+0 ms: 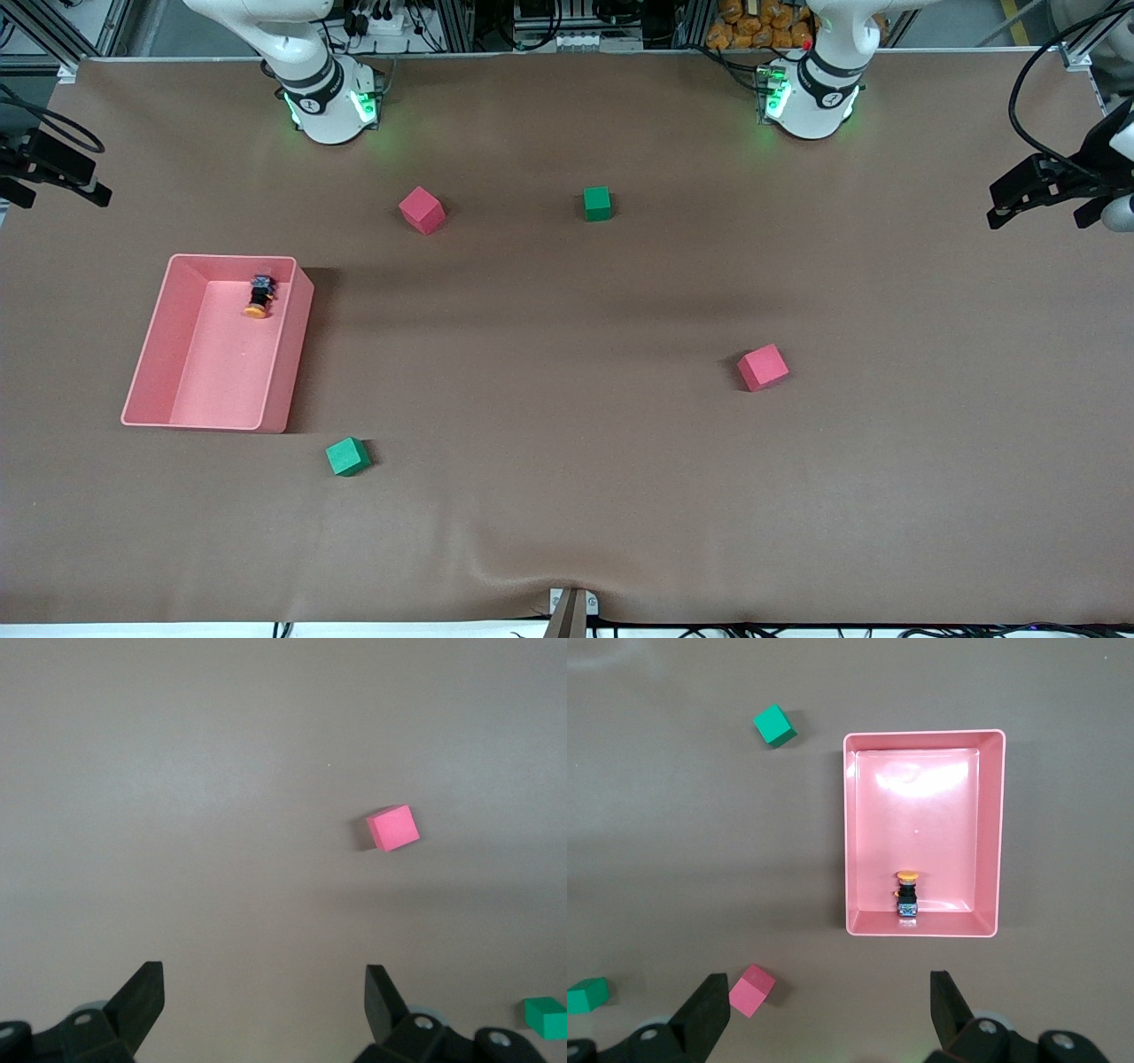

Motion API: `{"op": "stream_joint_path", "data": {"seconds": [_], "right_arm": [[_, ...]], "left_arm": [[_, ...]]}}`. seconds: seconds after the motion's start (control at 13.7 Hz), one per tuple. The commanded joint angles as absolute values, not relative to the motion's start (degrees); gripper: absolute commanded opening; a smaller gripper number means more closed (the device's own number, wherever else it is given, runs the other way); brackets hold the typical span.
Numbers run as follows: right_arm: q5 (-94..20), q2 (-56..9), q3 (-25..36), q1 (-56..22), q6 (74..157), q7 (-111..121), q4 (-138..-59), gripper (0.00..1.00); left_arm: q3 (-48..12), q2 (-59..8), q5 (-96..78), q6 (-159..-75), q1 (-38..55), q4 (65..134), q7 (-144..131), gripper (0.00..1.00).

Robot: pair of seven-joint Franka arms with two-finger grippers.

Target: Place and upright button with both arms

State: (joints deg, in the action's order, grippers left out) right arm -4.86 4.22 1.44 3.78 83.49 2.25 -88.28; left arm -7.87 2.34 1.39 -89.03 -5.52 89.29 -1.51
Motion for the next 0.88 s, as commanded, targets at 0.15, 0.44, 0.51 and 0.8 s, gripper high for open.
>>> {"op": "stream_joint_path", "data": {"seconds": [0.15,0.44,0.51,0.8], "right_arm": [[-4.4,5.3,1.2,4.1,82.1,1.6,-87.4,1.0],[-1.2,5.0,1.1,4.0,78.7,-1.4,-85.8,1.0],[-1.1,5.0,1.1,4.0,78.0,-1.8,-85.7,1.0],[0.5,4.7,0.7,3.3,75.6,-5.5,-87.0,1.0]], "left_arm": [[-8.0,3.0,2.5,-88.4,-6.0,88.4,-0.5,1.0],[-7.9,2.9,1.8,-88.4,-6.0,88.8,-0.4,1.0],[-7.9,2.5,1.8,-88.4,-6.0,88.9,-0.3,1.0],[-7.9,2.2,1.8,-88.3,-6.0,88.9,-0.3,1.0]]}}
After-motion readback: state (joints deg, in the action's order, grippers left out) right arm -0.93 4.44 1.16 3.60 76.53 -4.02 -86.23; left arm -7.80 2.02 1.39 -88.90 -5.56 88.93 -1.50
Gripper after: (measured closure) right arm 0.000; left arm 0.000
